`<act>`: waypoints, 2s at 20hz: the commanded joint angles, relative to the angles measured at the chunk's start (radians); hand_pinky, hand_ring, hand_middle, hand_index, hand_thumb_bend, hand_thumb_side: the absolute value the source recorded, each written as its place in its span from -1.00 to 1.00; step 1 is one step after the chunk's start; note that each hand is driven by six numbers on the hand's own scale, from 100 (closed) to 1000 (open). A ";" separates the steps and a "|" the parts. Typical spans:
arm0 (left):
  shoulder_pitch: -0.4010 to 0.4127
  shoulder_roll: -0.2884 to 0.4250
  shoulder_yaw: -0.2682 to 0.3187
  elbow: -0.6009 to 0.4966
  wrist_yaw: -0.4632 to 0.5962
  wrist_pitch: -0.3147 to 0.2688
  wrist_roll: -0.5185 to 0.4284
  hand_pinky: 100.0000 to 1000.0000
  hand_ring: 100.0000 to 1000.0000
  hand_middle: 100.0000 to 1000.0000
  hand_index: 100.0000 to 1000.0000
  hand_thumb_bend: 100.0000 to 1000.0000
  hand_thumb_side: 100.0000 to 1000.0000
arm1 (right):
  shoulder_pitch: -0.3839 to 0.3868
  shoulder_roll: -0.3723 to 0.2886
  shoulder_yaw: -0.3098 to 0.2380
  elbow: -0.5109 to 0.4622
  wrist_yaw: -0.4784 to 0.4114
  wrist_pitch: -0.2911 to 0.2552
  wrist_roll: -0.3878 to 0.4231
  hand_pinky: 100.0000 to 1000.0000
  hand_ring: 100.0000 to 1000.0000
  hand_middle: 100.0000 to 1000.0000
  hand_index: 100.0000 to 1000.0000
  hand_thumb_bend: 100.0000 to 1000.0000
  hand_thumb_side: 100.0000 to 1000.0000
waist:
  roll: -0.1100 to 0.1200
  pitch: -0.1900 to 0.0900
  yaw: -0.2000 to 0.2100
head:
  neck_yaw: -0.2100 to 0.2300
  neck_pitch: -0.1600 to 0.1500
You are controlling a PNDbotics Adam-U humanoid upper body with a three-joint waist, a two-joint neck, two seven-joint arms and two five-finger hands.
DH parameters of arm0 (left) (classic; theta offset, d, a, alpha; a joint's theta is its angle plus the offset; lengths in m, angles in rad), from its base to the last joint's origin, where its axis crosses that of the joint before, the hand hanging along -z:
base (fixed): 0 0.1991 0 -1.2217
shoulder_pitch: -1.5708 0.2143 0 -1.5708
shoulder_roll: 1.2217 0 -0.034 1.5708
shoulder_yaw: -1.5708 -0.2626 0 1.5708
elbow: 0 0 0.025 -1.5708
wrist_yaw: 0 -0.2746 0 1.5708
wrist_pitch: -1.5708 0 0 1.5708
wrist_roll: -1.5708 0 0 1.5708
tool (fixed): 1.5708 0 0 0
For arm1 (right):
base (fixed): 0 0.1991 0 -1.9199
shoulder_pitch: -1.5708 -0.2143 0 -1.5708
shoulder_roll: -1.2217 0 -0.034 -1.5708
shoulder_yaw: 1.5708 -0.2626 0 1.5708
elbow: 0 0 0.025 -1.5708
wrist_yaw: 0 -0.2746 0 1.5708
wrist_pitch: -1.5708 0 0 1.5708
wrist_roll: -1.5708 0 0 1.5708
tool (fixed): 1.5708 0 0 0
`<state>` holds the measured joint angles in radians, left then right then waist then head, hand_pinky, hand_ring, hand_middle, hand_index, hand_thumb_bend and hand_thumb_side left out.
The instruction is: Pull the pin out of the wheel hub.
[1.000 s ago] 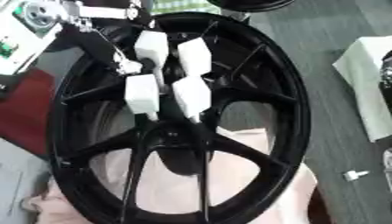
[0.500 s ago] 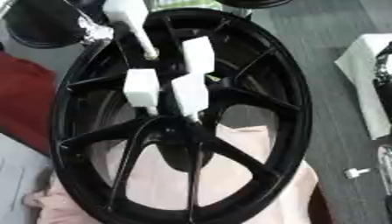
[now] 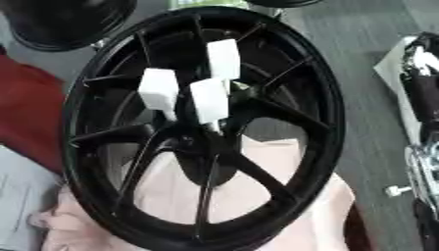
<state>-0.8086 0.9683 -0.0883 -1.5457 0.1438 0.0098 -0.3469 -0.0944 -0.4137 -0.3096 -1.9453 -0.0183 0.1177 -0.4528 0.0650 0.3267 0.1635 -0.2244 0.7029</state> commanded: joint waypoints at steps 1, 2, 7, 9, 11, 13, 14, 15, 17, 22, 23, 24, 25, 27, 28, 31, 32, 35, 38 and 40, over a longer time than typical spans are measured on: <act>0.134 0.091 0.137 -0.085 0.046 -0.012 0.114 0.12 -0.27 -0.74 -0.24 -1.00 -0.62 | 0.003 -0.025 -0.024 -0.032 0.015 0.000 -0.022 0.72 0.91 0.36 0.51 -1.00 0.00 | -0.020 -0.043 0.007 | -0.040 -0.002; 0.201 0.088 0.169 -0.110 0.046 -0.021 0.144 0.13 -0.27 -0.73 -0.22 -1.00 -0.61 | 0.004 -0.023 -0.029 -0.035 0.016 0.000 -0.029 0.72 0.91 0.36 0.51 -1.00 0.00 | -0.024 -0.043 0.011 | -0.053 -0.004; 0.443 0.026 0.258 -0.177 -0.039 -0.040 0.222 0.30 -0.14 -0.45 0.00 -1.00 -0.63 | 0.002 -0.014 -0.040 -0.043 0.018 0.003 -0.047 0.72 0.91 0.36 0.51 -1.00 0.00 | -0.046 -0.040 0.023 | -0.104 -0.010; 0.494 0.004 0.260 -0.180 -0.076 -0.034 0.199 0.54 0.24 0.01 0.51 -1.00 -0.36 | -0.003 -0.014 -0.038 -0.044 0.017 0.003 -0.046 0.72 0.91 0.36 0.51 -1.00 -0.01 | -0.053 -0.041 0.021 | -0.106 -0.011; 0.531 -0.018 0.261 -0.176 -0.109 -0.037 0.143 0.62 0.44 0.27 0.70 -1.00 0.42 | -0.007 -0.015 -0.035 -0.046 0.015 0.002 -0.043 0.71 0.91 0.36 0.51 -1.00 -0.01 | -0.058 -0.043 0.020 | -0.103 -0.012; 0.563 -0.044 0.269 -0.164 -0.143 -0.041 0.092 0.68 0.51 0.40 0.79 -0.96 1.00 | -0.008 -0.013 -0.033 -0.045 0.014 0.002 -0.041 0.71 0.91 0.36 0.51 -1.00 0.00 | -0.061 -0.043 0.018 | -0.101 -0.015; 0.578 -0.057 0.274 -0.157 -0.166 -0.040 0.075 0.69 0.51 0.40 0.80 -0.81 1.00 | -0.009 -0.012 -0.033 -0.045 0.013 0.002 -0.040 0.71 0.91 0.36 0.51 -1.00 0.00 | -0.062 -0.043 0.018 | -0.100 -0.016; 0.592 -0.071 0.280 -0.149 -0.188 -0.035 0.061 0.69 0.51 0.40 0.79 -0.69 1.00 | -0.008 -0.012 -0.033 -0.045 0.012 0.002 -0.041 0.71 0.91 0.36 0.51 -1.00 -0.01 | -0.064 -0.043 0.018 | -0.101 -0.018; 0.613 -0.095 0.295 -0.139 -0.225 -0.015 0.053 0.66 0.49 0.39 0.78 -0.78 1.00 | -0.007 -0.012 -0.035 -0.045 0.012 0.002 -0.042 0.71 0.91 0.36 0.50 -1.00 -0.01 | -0.066 -0.044 0.018 | -0.103 -0.019; 0.626 -0.147 0.314 -0.193 -0.129 -0.024 0.119 0.45 0.17 0.02 0.45 -1.00 0.54 | -0.005 -0.010 -0.037 -0.046 0.012 0.002 -0.045 0.71 0.91 0.36 0.50 -1.00 -0.01 | -0.069 -0.051 0.018 | -0.104 -0.016; 0.627 -0.157 0.312 -0.213 -0.093 -0.035 0.142 0.42 0.14 -0.02 0.42 -1.00 0.46 | -0.006 -0.009 -0.035 -0.046 0.011 0.001 -0.045 0.71 0.91 0.36 0.50 -1.00 -0.01 | -0.070 -0.052 0.018 | -0.102 -0.016; 0.627 -0.168 0.309 -0.236 -0.058 -0.044 0.163 0.39 0.10 -0.06 0.39 -1.00 0.33 | -0.008 -0.009 -0.034 -0.046 0.010 0.001 -0.044 0.71 0.90 0.36 0.50 -1.00 -0.01 | -0.071 -0.054 0.016 | -0.101 -0.016; 0.627 -0.179 0.306 -0.259 -0.032 -0.051 0.183 0.37 0.06 -0.11 0.35 -1.00 0.24 | -0.010 -0.009 -0.033 -0.046 0.010 0.001 -0.042 0.71 0.90 0.36 0.50 -1.00 -0.01 | -0.072 -0.055 0.015 | -0.101 -0.016; 0.627 -0.211 0.295 -0.309 0.012 -0.057 0.222 0.34 0.01 -0.16 0.31 -1.00 0.19 | -0.015 -0.009 -0.029 -0.047 0.008 0.000 -0.039 0.71 0.90 0.36 0.50 -1.00 -0.01 | -0.074 -0.055 0.013 | -0.098 -0.016; 0.627 -0.233 0.288 -0.335 0.030 -0.055 0.234 0.32 -0.01 -0.18 0.29 -1.00 0.21 | -0.019 -0.009 -0.027 -0.047 0.008 -0.001 -0.037 0.71 0.90 0.36 0.50 -1.00 -0.01 | -0.075 -0.055 0.012 | -0.096 -0.017; 0.627 -0.327 0.264 -0.408 0.076 -0.038 0.231 0.32 -0.02 -0.18 0.29 -1.00 0.31 | -0.029 -0.007 -0.021 -0.046 0.005 -0.002 -0.031 0.71 0.90 0.36 0.50 -1.00 -0.01 | -0.080 -0.051 0.007 | -0.091 -0.021; 0.628 -0.361 0.257 -0.428 0.087 -0.027 0.224 0.32 0.00 -0.16 0.31 -1.00 0.35 | -0.033 -0.007 -0.020 -0.046 0.004 -0.002 -0.030 0.71 0.90 0.36 0.50 -1.00 -0.01 | -0.082 -0.049 0.005 | -0.089 -0.023; 0.627 -0.465 0.243 -0.451 0.120 -0.003 0.199 0.34 0.02 -0.14 0.33 -1.00 0.42 | -0.043 -0.008 -0.016 -0.048 0.006 -0.004 -0.026 0.71 0.90 0.36 0.50 -1.00 -0.01 | -0.086 -0.044 0.000 | -0.081 -0.029; 0.626 -0.486 0.244 -0.454 0.126 0.002 0.187 0.34 0.02 -0.14 0.33 -1.00 0.42 | -0.045 -0.008 -0.016 -0.048 0.007 -0.004 -0.025 0.71 0.90 0.36 0.50 -1.00 -0.01 | -0.087 -0.043 0.000 | -0.080 -0.031; 0.642 -0.513 0.237 -0.448 0.142 -0.004 0.190 0.36 0.05 -0.11 0.38 -1.00 0.54 | -0.058 0.001 -0.014 -0.049 0.006 -0.005 -0.024 0.71 0.90 0.36 0.50 -1.00 -0.01 | -0.095 -0.034 -0.007 | -0.070 -0.045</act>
<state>-0.1662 0.4524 0.1484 -1.9777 0.2738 0.0080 -0.1556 -0.1439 -0.4019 -0.3201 -1.9692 -0.0102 0.1157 -0.4805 -0.0155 0.3109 0.1556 -0.3000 0.6745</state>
